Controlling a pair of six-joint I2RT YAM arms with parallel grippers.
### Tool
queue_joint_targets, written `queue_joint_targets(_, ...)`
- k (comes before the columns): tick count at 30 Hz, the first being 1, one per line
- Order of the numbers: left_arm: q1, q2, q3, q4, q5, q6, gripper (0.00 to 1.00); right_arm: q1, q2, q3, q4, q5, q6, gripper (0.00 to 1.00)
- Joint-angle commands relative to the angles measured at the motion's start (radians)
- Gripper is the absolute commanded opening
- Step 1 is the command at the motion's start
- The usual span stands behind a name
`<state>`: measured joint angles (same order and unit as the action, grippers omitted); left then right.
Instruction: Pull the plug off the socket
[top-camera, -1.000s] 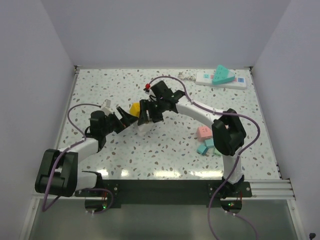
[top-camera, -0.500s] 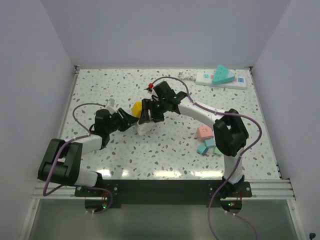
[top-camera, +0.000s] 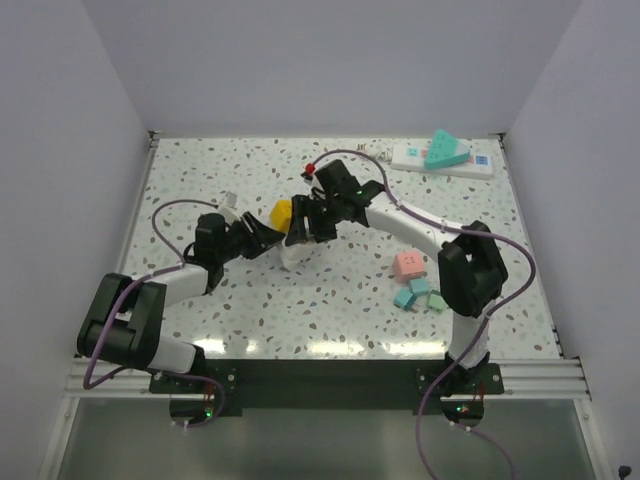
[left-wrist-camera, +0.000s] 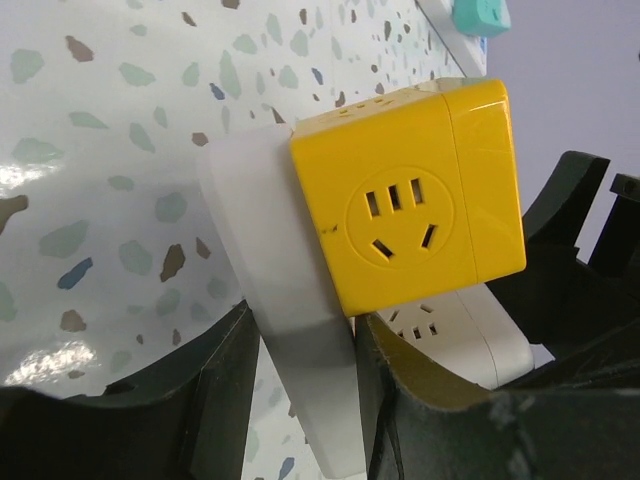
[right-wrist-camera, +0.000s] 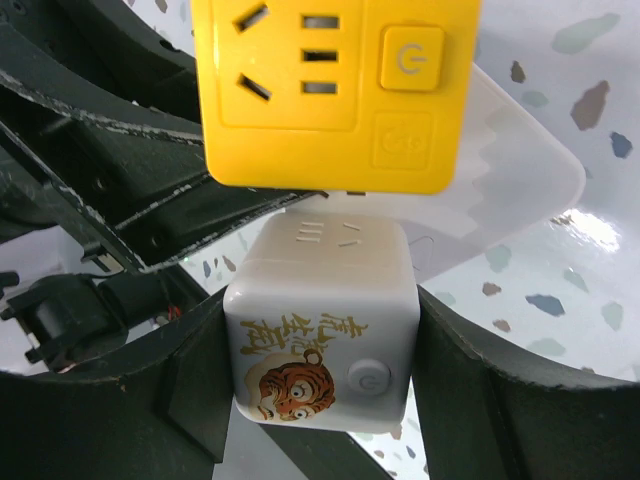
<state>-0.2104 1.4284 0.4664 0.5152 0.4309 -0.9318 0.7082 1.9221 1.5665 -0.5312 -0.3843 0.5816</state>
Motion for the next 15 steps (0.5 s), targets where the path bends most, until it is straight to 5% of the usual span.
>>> queue_joint_targets(1, 0.023, 0.023, 0.005, -0.119, -0.121, 0.154, 0.0, -0.114, -0.211, -0.028, 0.002, -0.052, -0.043, 0.0)
queue_joint_targets(8, 0.029, 0.033, 0.011, -0.133, -0.141, 0.183, 0.0, -0.228, -0.322, -0.174, 0.16, -0.307, -0.032, 0.0)
queue_joint_targets(15, 0.031, 0.043, 0.066, -0.161, -0.141, 0.194, 0.0, -0.236, -0.336, -0.134, 0.039, -0.275, -0.121, 0.0)
